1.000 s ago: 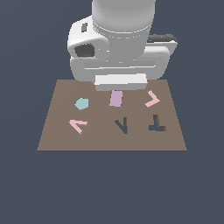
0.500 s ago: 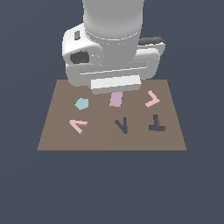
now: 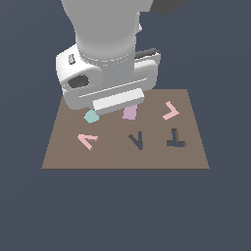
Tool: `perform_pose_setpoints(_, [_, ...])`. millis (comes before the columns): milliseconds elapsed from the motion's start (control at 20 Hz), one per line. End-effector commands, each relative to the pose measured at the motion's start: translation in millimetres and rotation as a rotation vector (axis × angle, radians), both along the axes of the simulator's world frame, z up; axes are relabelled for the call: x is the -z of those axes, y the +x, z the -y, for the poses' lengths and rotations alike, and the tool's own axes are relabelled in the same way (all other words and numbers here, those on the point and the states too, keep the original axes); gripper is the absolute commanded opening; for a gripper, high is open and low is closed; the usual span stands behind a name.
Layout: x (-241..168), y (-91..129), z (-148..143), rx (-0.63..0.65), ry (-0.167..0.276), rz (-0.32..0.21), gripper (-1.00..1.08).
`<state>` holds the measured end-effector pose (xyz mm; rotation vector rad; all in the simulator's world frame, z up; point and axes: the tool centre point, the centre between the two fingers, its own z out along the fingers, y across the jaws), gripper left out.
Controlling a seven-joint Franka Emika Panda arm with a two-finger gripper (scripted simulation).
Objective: Insert a designated object into the corresponding slot on a board.
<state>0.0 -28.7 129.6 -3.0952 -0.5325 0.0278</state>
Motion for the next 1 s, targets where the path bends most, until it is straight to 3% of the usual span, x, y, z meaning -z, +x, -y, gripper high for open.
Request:
perform_pose_setpoints(0, [7.1,1.9,10.2,-0.069,0.001,0.001,1.0])
perform_pose_setpoints(950, [62.9,44.6,78.5,-0.618,0.008,0.013,1.0])
